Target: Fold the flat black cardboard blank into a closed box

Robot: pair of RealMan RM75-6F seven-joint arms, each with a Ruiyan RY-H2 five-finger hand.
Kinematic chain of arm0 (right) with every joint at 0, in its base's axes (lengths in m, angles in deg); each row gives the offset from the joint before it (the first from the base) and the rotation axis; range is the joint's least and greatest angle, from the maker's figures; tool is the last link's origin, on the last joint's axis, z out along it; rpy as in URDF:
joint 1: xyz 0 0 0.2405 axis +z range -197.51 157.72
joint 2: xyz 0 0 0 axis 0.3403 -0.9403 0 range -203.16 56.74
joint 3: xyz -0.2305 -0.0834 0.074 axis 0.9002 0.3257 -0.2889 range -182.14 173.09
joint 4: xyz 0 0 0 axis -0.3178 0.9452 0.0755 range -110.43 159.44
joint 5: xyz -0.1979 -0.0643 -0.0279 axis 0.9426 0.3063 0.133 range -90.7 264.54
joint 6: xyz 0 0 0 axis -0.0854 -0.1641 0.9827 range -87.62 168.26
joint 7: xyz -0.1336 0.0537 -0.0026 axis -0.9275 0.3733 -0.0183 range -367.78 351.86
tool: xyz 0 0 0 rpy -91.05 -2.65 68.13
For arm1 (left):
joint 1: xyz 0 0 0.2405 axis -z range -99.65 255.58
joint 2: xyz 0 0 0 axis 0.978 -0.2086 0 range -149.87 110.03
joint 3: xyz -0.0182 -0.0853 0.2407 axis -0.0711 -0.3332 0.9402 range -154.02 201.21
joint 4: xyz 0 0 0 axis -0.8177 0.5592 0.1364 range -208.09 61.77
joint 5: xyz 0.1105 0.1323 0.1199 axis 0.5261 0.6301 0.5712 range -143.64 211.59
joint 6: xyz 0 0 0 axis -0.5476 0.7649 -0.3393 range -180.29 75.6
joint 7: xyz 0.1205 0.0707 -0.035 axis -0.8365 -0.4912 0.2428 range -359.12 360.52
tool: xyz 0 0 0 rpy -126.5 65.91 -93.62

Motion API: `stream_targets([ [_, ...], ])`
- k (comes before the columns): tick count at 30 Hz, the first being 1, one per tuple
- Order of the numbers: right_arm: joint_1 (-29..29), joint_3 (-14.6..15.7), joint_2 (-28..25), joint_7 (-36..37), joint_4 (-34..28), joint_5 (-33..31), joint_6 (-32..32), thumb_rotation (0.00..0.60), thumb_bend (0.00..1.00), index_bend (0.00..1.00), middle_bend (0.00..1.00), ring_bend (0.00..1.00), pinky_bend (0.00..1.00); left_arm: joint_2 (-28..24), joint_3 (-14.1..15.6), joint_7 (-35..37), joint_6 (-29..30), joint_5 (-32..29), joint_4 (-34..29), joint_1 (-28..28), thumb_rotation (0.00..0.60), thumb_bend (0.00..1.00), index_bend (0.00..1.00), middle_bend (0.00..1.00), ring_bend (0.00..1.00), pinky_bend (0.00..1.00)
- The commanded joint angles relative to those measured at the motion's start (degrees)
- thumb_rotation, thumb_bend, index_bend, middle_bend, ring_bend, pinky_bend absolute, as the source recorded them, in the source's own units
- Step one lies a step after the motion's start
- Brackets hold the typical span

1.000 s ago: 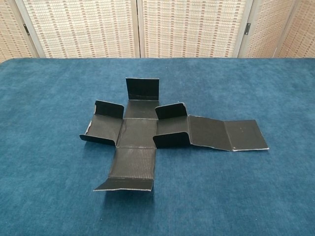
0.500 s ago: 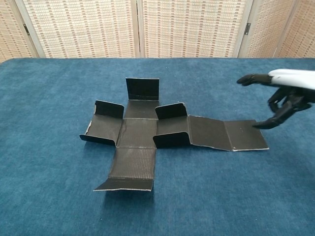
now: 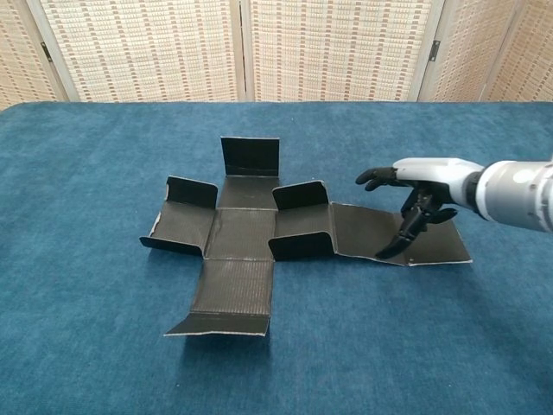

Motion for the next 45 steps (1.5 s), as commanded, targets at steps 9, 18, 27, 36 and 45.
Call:
stream_targets([
  [9, 8.15, 2.92, 1.92, -5.99, 3.67, -9.92, -0.87, 0.600, 0.03, 0.00, 0.06, 0.76, 1.00, 0.55, 0.59, 1.33, -0.73, -0.35, 1.15, -0.04, 0.600, 0.25, 0.00, 0.00, 0.00, 0.10],
  [18, 11.34, 4.58, 3.76, -9.89, 4.85, -14.09, -3.57, 0.600, 0.04, 0.00, 0.06, 0.76, 1.00, 0.67, 0.86, 2.11, -1.20, -0.40, 1.74, 0.06, 0.600, 0.25, 0.00, 0.00, 0.00, 0.10],
  [27, 13.04, 4.92, 6.28, -12.12, 5.91, -16.01, -5.77, 0.600, 0.04, 0.00, 0.06, 0.76, 1.00, 1.01, 1.15, 2.97, -1.23, -0.51, 2.31, -0.17, 0.600, 0.25, 0.00, 0.00, 0.00, 0.09],
  [36, 13.75, 4.49, 8.58, -13.75, 8.10, -17.47, -7.53, 0.600, 0.05, 0.05, 0.07, 0.76, 1.00, 1.48, 1.26, 4.05, -1.31, -0.58, 3.37, -0.30, 0.600, 0.25, 0.00, 0.00, 0.00, 0.09],
  [45, 14.19, 4.41, 10.64, -16.24, 9.27, -18.51, -8.96, 0.600, 0.08, 0.13, 0.09, 0.76, 1.00, 1.94, 1.50, 5.19, -1.41, -0.55, 4.41, -0.51, 0.600, 0.25, 0.00, 0.00, 0.00, 0.09],
])
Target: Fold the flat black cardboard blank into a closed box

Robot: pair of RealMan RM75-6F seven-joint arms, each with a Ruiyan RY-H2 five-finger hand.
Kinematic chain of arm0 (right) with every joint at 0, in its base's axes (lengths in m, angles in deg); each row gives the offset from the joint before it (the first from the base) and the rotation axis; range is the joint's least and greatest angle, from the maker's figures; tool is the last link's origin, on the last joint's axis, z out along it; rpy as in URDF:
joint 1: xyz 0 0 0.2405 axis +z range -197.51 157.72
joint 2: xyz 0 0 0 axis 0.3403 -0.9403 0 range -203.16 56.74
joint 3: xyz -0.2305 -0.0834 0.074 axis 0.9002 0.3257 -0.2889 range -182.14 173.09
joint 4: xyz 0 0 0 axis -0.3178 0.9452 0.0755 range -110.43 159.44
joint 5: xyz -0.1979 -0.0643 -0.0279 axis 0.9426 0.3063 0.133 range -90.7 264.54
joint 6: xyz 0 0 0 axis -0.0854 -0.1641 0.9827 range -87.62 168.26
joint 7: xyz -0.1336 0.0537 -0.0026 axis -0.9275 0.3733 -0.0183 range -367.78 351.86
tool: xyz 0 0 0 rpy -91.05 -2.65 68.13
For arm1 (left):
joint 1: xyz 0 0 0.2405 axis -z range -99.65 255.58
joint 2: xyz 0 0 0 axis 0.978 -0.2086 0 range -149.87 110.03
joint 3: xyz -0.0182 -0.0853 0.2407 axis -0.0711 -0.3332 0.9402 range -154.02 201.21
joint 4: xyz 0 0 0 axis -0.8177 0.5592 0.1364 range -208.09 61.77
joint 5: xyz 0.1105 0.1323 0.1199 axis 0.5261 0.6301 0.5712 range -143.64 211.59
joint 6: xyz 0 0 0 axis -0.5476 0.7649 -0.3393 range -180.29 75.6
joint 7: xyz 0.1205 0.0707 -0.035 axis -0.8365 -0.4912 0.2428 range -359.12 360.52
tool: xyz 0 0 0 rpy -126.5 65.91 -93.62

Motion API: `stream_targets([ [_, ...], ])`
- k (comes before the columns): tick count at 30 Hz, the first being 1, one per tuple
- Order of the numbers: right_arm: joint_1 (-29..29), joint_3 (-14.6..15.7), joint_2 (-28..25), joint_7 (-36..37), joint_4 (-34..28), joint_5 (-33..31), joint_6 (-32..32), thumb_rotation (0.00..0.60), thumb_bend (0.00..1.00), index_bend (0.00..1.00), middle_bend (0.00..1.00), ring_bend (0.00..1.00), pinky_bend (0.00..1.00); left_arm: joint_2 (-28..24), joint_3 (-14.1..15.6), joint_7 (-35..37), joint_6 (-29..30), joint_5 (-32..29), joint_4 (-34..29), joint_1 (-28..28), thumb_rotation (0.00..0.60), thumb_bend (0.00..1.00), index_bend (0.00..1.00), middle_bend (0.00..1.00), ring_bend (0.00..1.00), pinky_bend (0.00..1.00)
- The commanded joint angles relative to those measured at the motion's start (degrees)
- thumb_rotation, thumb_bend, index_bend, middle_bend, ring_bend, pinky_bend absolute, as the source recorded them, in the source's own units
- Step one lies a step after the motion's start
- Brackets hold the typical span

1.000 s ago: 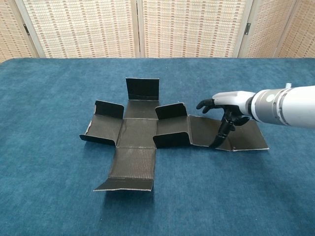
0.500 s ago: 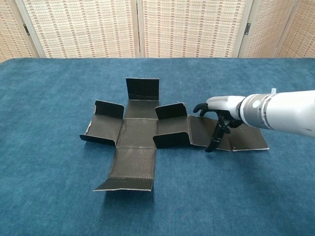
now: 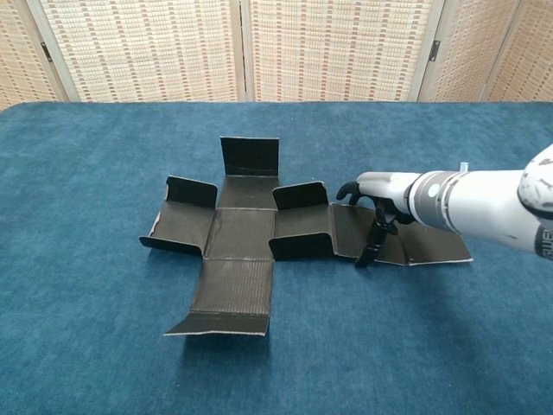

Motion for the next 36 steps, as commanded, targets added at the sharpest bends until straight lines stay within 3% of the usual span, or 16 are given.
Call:
stream_targets([
  [1, 0.14, -0.13, 0.58, -0.68, 0.38, -0.45, -0.37, 0.600, 0.09, 0.15, 0.09, 0.76, 1.00, 0.15, 0.03, 0.40, 0.01, 0.04, 0.36, -0.06, 0.600, 0.25, 0.00, 0.00, 0.00, 0.09],
  [6, 0.19, -0.58, 1.34, -1.89, 0.75, -0.53, -1.72, 0.600, 0.18, 0.33, 0.17, 0.77, 1.00, 0.35, 0.07, 1.12, -0.15, 0.24, 0.83, 0.00, 0.600, 0.25, 0.00, 0.00, 0.00, 0.09],
  [8, 0.03, -0.88, 1.09, -1.91, 0.41, -0.23, -1.65, 0.600, 0.24, 0.44, 0.24, 0.78, 1.00, 0.40, 0.04, 1.49, -0.30, 0.39, 0.95, 0.15, 0.600, 0.25, 0.00, 0.00, 0.00, 0.09],
  [10, -0.41, -1.19, 0.67, -1.44, -0.15, 0.94, -1.97, 0.600, 0.28, 0.49, 0.29, 0.78, 1.00, 0.44, -0.06, 2.23, -0.48, 0.91, 1.09, 0.50, 0.600, 0.25, 0.00, 0.00, 0.00, 0.09],
  [19, -2.52, -1.96, -1.23, 0.80, -2.17, 4.14, -2.02, 0.600, 0.33, 0.51, 0.35, 0.79, 1.00, 0.42, -0.75, 3.83, -1.65, 1.43, 1.27, 1.94, 0.600, 0.25, 0.00, 0.00, 0.00, 0.10],
  [23, -4.12, -2.01, -2.35, 3.05, -3.78, 8.44, -2.64, 0.600, 0.33, 0.51, 0.38, 0.79, 1.00, 1.43, -1.64, 4.76, -1.54, 1.71, 1.57, 2.82, 0.600, 0.25, 0.05, 0.01, 0.03, 0.13],
  [27, -5.95, -1.55, -4.19, 5.71, -5.51, 13.85, -2.08, 0.600, 0.33, 0.51, 0.41, 0.79, 1.00, 3.78, -3.31, 5.27, -2.48, 2.33, 3.30, 5.36, 0.600, 0.25, 0.13, 0.10, 0.19, 0.27],
  [32, -7.08, -0.91, -4.31, 7.35, -4.67, 20.70, -2.60, 0.600, 0.33, 0.51, 0.42, 0.79, 1.00, 7.84, -5.49, 4.98, -7.52, 3.05, 7.85, 11.44, 0.600, 0.28, 0.23, 0.23, 0.52, 0.55],
  [36, -7.60, -0.23, -3.14, 7.36, -3.06, 24.92, -3.90, 0.600, 0.33, 0.51, 0.43, 0.79, 1.00, 11.90, -6.61, 2.93, -11.93, 2.17, 12.31, 15.89, 0.600, 0.28, 0.20, 0.21, 0.60, 0.63],
])
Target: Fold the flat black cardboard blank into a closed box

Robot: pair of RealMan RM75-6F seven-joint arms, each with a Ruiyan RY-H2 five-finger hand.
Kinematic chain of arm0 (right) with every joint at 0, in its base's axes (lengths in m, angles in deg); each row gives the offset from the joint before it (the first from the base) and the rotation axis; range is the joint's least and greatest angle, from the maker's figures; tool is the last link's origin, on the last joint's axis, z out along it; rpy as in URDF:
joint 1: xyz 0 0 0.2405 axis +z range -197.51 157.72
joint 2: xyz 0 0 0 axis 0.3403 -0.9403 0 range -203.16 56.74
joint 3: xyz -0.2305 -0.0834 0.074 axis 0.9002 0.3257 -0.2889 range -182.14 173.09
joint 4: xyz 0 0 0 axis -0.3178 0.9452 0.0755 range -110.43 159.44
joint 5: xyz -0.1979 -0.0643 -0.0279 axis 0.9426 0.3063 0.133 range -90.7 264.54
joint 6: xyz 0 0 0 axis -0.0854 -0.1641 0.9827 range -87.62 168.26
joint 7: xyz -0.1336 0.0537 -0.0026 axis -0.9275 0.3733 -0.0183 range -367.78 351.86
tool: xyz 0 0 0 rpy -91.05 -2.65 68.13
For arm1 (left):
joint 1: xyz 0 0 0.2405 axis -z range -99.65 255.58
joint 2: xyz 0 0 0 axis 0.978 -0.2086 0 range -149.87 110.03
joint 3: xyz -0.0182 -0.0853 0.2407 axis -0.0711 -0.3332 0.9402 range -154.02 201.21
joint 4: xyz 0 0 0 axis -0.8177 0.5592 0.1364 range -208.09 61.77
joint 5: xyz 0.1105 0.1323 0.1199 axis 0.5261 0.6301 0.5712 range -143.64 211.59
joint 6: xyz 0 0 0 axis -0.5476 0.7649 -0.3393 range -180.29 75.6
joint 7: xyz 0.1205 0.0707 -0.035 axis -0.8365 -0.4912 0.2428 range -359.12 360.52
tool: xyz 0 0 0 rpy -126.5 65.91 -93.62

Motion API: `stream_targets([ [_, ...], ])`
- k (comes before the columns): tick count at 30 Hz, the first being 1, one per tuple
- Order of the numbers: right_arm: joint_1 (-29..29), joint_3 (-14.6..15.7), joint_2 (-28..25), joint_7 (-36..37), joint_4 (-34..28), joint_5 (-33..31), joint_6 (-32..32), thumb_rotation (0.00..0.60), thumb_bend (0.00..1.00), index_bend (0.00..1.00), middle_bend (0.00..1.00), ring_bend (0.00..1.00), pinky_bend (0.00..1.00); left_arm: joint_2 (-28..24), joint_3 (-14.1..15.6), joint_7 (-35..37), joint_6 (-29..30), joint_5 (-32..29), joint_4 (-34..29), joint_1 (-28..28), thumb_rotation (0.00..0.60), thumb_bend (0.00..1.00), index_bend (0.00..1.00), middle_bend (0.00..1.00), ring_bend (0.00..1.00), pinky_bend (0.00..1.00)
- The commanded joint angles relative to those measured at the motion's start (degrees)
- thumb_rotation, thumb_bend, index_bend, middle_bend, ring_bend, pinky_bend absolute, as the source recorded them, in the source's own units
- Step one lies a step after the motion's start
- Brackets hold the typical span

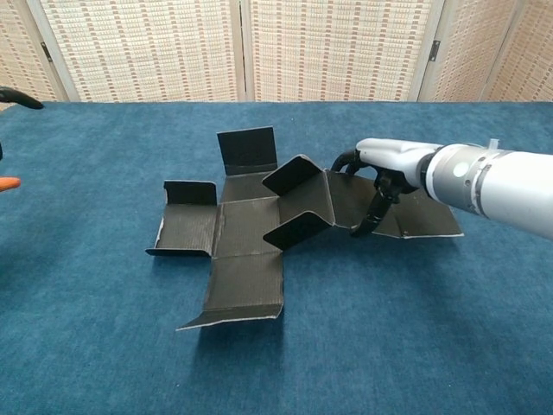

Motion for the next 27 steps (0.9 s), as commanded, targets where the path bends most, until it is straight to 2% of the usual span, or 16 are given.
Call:
stream_targets([
  [1, -0.76, 0.83, 0.94, 0.29, 1.56, 3.52, -1.26, 0.600, 0.33, 0.51, 0.43, 0.79, 1.00, 3.71, -1.38, -1.68, -4.20, -0.78, 3.81, 3.92, 0.600, 0.27, 0.19, 0.20, 0.60, 0.63],
  [4, -0.90, 1.09, 1.51, 0.08, 2.27, 4.63, -1.73, 0.600, 0.33, 0.51, 0.43, 0.79, 1.00, 4.63, -1.54, -2.32, -5.48, -1.48, 4.78, 4.84, 0.600, 0.24, 0.11, 0.15, 0.60, 0.62],
  [5, -0.80, 1.83, 2.78, -0.91, 3.53, 7.37, -2.92, 0.600, 0.33, 0.51, 0.43, 0.79, 1.00, 6.96, -1.87, -4.20, -9.52, -3.28, 6.79, 7.26, 0.600, 0.22, 0.06, 0.11, 0.58, 0.60],
  [7, -1.15, 2.21, 4.18, -1.12, 4.95, 9.80, -4.32, 0.600, 0.33, 0.51, 0.43, 0.79, 1.00, 9.05, -2.54, -6.06, -11.67, -5.55, 8.80, 8.71, 0.600, 0.21, 0.01, 0.05, 0.55, 0.58],
  [10, -1.56, 2.54, 5.55, -1.91, 6.48, 12.58, -5.77, 0.600, 0.33, 0.51, 0.43, 0.79, 1.00, 11.40, -3.00, -8.34, -13.15, -7.89, 10.75, 10.01, 0.600, 0.21, 0.00, 0.01, 0.52, 0.56],
  [15, -2.32, 2.35, 6.66, -2.55, 7.81, 15.08, -6.42, 0.600, 0.33, 0.51, 0.43, 0.79, 1.00, 14.80, -3.58, -10.23, -14.65, -10.74, 13.37, 11.73, 0.600, 0.20, 0.00, 0.00, 0.49, 0.55],
  [27, -4.02, 1.44, 8.01, -2.28, 10.13, 20.04, -6.62, 0.600, 0.33, 0.51, 0.44, 0.79, 1.00, 21.33, -2.93, -12.10, -14.86, -11.05, 20.81, 14.92, 0.600, 0.20, 0.00, 0.00, 0.47, 0.54],
])
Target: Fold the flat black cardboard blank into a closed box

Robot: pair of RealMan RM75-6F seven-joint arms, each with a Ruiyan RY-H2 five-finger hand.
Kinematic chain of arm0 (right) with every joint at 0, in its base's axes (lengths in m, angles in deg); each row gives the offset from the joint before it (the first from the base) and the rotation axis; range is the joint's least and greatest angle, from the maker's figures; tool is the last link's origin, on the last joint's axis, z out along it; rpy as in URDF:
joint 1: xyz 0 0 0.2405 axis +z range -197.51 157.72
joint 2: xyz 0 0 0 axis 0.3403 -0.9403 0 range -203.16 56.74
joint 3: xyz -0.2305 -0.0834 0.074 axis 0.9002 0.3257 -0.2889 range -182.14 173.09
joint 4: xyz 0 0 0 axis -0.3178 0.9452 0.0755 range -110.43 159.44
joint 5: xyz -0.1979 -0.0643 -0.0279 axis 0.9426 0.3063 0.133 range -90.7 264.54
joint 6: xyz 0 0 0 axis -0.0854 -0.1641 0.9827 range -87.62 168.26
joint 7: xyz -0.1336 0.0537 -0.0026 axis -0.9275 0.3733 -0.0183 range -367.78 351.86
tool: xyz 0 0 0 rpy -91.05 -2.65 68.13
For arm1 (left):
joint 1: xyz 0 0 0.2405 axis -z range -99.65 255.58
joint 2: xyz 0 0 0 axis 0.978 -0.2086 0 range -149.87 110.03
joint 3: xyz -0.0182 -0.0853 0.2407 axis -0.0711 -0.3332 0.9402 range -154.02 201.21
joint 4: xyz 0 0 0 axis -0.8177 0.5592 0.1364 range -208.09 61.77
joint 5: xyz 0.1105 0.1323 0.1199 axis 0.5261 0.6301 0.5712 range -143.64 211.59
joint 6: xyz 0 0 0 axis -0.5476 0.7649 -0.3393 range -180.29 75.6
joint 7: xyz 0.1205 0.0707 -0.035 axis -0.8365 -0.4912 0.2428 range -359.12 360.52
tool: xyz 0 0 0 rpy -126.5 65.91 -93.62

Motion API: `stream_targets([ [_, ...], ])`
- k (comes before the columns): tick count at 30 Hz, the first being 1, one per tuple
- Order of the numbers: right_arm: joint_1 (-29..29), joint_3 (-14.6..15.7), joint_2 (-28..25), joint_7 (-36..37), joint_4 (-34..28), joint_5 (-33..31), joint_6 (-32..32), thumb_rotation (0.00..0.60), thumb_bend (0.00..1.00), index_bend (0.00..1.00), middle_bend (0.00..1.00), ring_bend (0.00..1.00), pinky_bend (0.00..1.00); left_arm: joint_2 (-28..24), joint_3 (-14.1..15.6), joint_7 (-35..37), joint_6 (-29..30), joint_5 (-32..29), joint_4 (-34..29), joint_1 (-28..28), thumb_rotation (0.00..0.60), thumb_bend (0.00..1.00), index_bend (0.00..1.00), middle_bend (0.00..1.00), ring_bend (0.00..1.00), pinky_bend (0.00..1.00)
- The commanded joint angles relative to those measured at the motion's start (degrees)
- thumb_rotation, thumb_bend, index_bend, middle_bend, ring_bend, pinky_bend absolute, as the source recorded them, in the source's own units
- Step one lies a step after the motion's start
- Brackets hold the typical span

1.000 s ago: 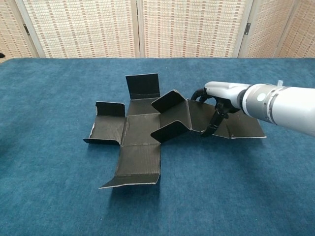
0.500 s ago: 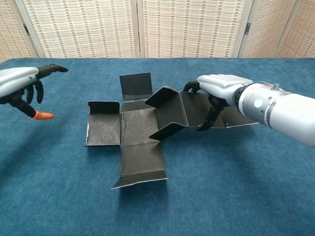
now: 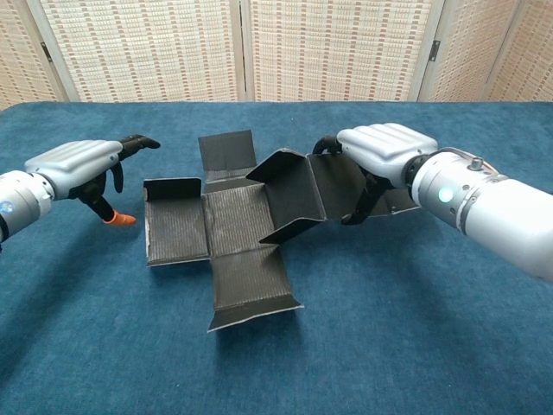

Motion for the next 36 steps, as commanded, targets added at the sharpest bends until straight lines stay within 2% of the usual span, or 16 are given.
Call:
stream_targets([
  [1, -0.45, -0.35, 0.22, 0.28, 0.34, 0.93, 0.04, 0.600, 0.33, 0.51, 0.44, 0.79, 1.00, 1.91, 0.15, -0.30, -0.26, -0.16, 2.39, 1.00, 0.600, 0.20, 0.00, 0.00, 0.47, 0.54],
  [6, -0.90, -0.98, 0.69, 0.68, 0.91, 2.09, 0.53, 0.600, 0.33, 0.51, 0.45, 0.79, 1.00, 2.96, -0.19, 5.21, -1.66, -0.22, 1.95, 1.51, 0.600, 0.20, 0.00, 0.00, 0.47, 0.54],
  [16, -0.04, -2.39, 0.84, -0.41, 1.86, 2.97, 3.98, 0.600, 0.33, 0.51, 0.45, 0.79, 1.00, 0.69, -1.48, 24.87, -4.66, 1.20, -4.13, 1.31, 0.600, 0.20, 0.00, 0.00, 0.46, 0.55],
  [24, 3.57, -2.74, -3.46, -4.46, -0.35, 5.97, 8.69, 0.600, 0.33, 0.51, 0.44, 0.79, 1.00, -3.08, 0.21, 36.10, -2.28, 7.37, -6.45, 0.94, 0.600, 0.20, 0.00, 0.00, 0.43, 0.55],
  [30, 7.54, -2.60, -7.59, -5.58, -1.01, 10.40, 14.09, 0.600, 0.33, 0.51, 0.44, 0.79, 1.00, -5.70, 3.02, 38.47, -2.08, 12.55, -7.01, 2.45, 0.600, 0.20, 0.00, 0.00, 0.42, 0.52],
  [36, 10.95, -2.13, -10.26, -3.65, -0.36, 16.45, 18.33, 0.600, 0.33, 0.51, 0.44, 0.79, 1.00, -7.93, 4.34, 43.36, -5.19, 13.28, -8.39, 4.14, 0.600, 0.20, 0.00, 0.00, 0.41, 0.52],
])
